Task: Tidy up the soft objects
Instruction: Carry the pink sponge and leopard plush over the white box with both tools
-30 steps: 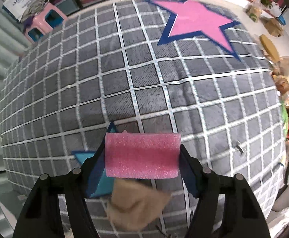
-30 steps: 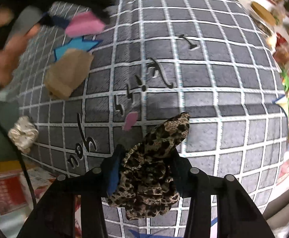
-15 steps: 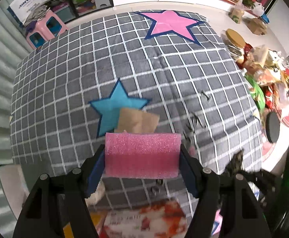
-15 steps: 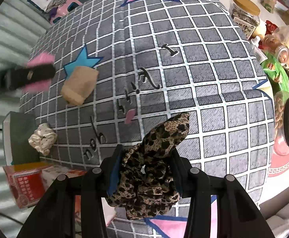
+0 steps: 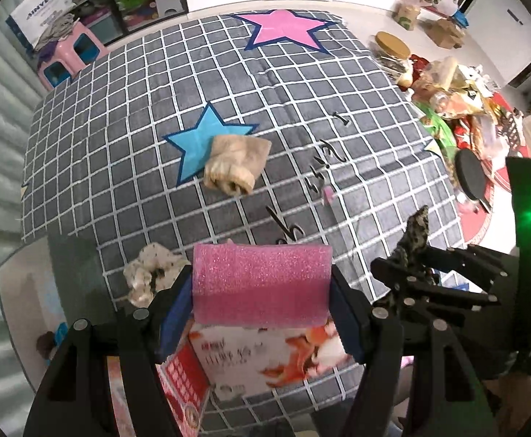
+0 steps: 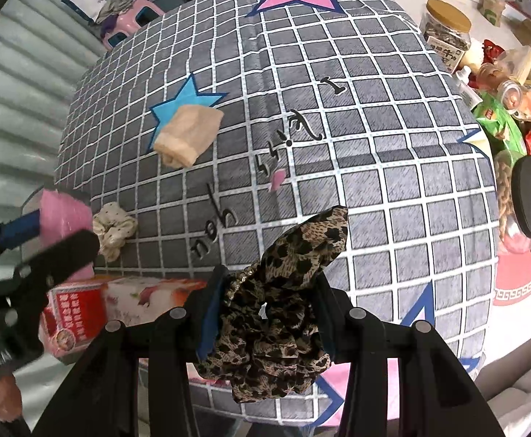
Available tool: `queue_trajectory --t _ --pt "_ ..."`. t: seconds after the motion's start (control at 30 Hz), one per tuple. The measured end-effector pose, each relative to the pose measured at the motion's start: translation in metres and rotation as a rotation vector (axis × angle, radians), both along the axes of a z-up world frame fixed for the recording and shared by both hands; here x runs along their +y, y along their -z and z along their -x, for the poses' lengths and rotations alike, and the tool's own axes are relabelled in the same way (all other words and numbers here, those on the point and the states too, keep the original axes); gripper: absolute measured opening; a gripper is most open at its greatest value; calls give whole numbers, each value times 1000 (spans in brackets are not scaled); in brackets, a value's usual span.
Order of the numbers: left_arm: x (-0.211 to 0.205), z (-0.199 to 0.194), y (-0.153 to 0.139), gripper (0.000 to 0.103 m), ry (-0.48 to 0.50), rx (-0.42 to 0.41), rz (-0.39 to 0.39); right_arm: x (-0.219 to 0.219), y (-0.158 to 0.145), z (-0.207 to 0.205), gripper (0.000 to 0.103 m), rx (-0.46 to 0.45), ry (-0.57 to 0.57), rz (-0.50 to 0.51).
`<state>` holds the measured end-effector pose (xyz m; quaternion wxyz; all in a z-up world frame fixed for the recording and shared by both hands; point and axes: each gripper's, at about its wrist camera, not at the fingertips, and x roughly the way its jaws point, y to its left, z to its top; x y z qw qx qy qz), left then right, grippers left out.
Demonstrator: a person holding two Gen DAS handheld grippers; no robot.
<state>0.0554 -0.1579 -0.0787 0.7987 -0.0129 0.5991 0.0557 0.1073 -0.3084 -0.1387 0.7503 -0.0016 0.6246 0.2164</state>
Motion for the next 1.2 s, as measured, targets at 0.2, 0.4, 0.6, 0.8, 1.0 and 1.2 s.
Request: queue_trajectory --t 0.2,0.4,0.6,0.8,1.0,1.2 --pt "1 31 -11 72 18 -20 12 8 -13 27 46 -15 -1 -4" --pt "4 59 -25 72 25 -52 25 19 -24 54 46 -27 -6 -13" --pt "17 87 -44 72 3 -102 38 33 -41 78 46 -58 -24 -16" --pt "38 112 -57 72 -39 -141 45 50 -55 95 46 -79 -50 -27" --pt "63 136 -69 72 -111 -180 50 74 -74 108 46 -121 -106 -31" --pt "96 161 -80 72 -203 -218 48 102 -92 120 46 -165 -171 -39"
